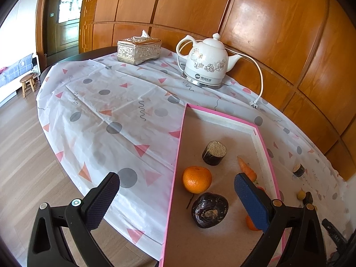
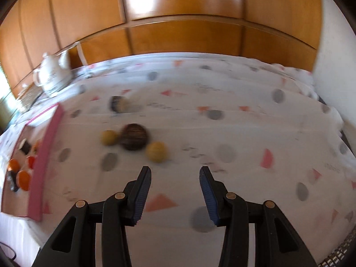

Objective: Organize fruits
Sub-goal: 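Move the right tool back toward the yellow fruits beside the tray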

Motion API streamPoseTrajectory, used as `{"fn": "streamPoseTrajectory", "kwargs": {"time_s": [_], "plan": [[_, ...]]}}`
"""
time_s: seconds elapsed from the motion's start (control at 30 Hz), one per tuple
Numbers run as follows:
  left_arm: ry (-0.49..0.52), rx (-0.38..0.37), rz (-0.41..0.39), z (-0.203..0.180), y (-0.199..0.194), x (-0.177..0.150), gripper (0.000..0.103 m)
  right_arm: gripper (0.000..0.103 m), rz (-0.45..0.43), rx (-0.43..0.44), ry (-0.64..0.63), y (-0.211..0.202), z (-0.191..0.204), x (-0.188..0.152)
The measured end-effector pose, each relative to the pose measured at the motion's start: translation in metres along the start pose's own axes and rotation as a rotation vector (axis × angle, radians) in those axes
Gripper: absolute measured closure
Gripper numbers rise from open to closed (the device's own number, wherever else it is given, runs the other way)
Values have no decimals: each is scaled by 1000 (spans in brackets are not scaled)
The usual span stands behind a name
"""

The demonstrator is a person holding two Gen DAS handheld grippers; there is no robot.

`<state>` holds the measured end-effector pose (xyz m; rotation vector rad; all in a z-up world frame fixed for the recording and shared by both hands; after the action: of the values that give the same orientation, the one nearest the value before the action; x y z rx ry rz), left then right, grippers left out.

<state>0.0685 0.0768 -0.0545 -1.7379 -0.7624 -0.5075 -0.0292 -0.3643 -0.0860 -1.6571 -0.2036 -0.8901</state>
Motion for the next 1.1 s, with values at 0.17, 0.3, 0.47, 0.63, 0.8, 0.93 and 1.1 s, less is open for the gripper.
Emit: {"fn": "streamPoseTrajectory", "kwargs": {"time_s": [0.17, 0.3, 0.47, 0.63, 0.8, 0.93, 1.1], "plan": [[5, 0, 2, 0, 0, -1, 0, 57, 13, -88, 63, 6, -37, -4], [5, 5, 3, 0, 0, -1, 0, 57, 27, -182, 110, 15, -67, -7], [8, 11, 7, 0, 0, -2, 0, 57, 28, -263, 176, 23, -100, -9], [14, 16, 8, 0, 0, -1, 0, 57, 40, -313, 250, 33, -125, -9], [16, 24, 9, -1, 0, -1, 0, 56, 30, -342, 306, 41, -141, -9], [22, 21, 6, -5, -2, 2, 0, 51, 6, -350, 309, 45, -144, -9], [39, -5, -2, -17, -6, 9, 0, 46, -9, -343, 310, 48, -144, -9]]}}
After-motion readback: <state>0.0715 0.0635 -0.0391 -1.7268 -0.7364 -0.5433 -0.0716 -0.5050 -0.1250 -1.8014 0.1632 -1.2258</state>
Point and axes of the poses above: each gripper's, at about its wrist camera, not at the fingertips, and y roughly the way its jaws point, z to its left, x to its top, the point moved 5 cm from there along y, roughly the way its jaws point, and after that the axes turned 5 degrees about -x, right-handed, at the moved point
